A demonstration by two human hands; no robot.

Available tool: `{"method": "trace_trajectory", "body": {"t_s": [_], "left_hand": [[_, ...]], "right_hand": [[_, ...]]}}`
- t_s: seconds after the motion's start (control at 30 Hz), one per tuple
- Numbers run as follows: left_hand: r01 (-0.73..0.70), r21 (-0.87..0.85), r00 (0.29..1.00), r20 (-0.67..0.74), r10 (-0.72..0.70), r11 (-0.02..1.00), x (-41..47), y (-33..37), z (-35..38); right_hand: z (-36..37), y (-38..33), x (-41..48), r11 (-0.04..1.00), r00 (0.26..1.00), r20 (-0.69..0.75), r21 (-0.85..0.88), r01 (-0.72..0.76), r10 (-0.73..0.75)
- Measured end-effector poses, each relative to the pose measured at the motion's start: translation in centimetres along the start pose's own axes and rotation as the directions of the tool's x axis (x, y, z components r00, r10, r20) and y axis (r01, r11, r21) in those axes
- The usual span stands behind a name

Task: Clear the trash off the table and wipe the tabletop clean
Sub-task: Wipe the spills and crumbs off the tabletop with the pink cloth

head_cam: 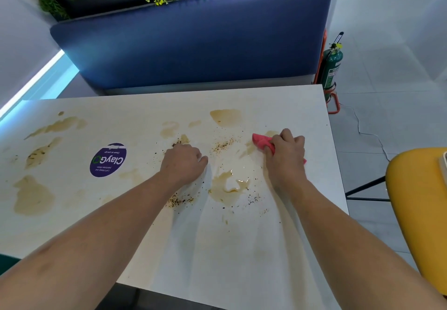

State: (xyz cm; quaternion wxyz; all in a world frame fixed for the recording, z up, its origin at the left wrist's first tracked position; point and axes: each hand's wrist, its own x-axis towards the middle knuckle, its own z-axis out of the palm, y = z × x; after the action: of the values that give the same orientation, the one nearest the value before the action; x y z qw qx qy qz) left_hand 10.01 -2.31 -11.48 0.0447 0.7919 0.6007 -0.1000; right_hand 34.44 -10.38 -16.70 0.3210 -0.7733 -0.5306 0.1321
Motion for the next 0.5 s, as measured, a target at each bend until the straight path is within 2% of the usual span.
{"method": "trace_trajectory", "body": {"t_s": [0.1, 0.27, 0.33, 0.4, 0.5], "left_hand": [[-0.012, 0.02, 1.0, -0.001, 0.012, 1.0, 0.1, -0.1, 0.2], [-0.045, 0.193, 0.999, -0.018, 0.049, 0.98, 0.9, -0.6, -0.5], [-0.05, 0.226, 0.992, -0.099, 0.074, 0.973, 1.4, -0.5, -0.6], [-0.055, 0.172, 0.983, -0.164, 0.084, 0.984, 2.1, -0.1, -0.5], [-0.068, 0.048, 0.992, -0.099, 0.073, 0.996, 3.2, 0.9, -0.2]], "right_hand": [[0.8, -1.9, -0.6, 0.997, 0.997, 0.051, 0.051, 0.06, -0.063], [0.3, -0.5, -2.3, 0.985, 0.982, 0.082, -0.004, 0.172, -0.171], [-0.5, 0.9, -1.5, 0.994, 0.993, 0.028, 0.003, 0.112, -0.112], [-0.9, 1.9, 0.0, 1.0, 0.999, -0.032, -0.01, 0.026, -0.026], [-0.5, 1.9, 2.2, 0.997, 0.996, -0.074, -0.055, -0.045, 0.041]]}}
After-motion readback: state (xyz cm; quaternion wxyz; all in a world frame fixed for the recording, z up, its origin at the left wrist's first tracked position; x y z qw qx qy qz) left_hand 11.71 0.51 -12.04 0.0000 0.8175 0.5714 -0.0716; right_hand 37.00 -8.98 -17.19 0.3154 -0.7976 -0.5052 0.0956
